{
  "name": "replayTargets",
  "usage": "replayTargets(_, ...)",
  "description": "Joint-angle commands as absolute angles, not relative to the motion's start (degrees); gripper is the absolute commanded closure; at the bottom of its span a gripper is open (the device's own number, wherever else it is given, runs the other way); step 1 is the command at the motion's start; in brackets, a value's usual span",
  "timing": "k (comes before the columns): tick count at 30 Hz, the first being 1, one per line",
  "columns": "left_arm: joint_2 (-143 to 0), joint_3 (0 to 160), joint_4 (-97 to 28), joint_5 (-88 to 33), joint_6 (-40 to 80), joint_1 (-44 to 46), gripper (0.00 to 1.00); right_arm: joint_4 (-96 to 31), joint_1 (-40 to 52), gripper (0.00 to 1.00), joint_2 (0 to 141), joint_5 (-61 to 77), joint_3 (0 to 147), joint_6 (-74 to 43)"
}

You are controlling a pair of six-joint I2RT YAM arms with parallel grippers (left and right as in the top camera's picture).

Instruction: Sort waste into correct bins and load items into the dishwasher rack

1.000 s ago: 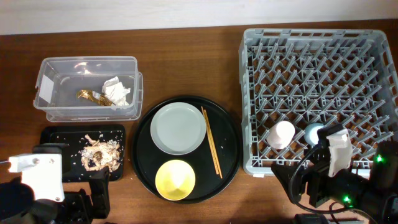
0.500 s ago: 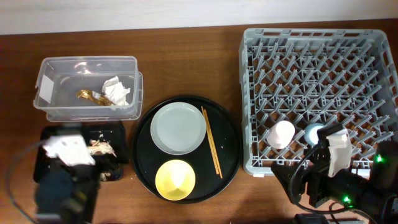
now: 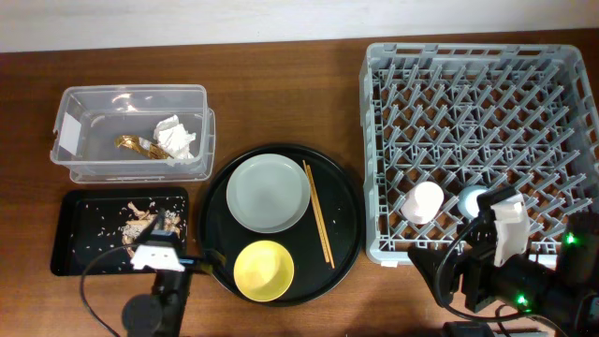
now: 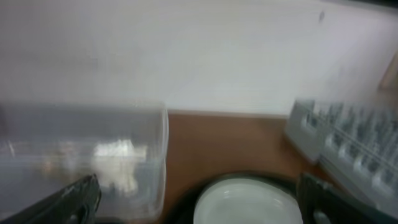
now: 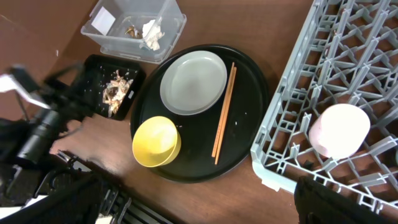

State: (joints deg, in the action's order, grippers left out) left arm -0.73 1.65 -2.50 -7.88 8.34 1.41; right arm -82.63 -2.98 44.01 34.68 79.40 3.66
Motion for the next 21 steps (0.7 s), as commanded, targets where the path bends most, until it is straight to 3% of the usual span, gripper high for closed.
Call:
replayTargets(1,-0.3,0.5,-3.8,-9.6,7.4,1.0,0.01,-82.5,-2.6,0.01,43.8,35.4,79.7,4.1)
replayTargets(16,-0.3,0.5,-3.7,-9.6,7.4,1.0,0.01,-81.8,-2.6,0.01,43.8,35.4,79.7,3.9)
replayTargets(19,-0.3,0.5,-3.7,-9.6,7.4,1.0,0.01,-77.4,-2.4,0.02,44.9,45.5,79.7,-0.6)
replayTargets(21,-0.3,0.5,-3.7,-9.6,7.4,1.0,0.01,-78.2,0.0,0.02,47.0,42.2,79.7,-0.3)
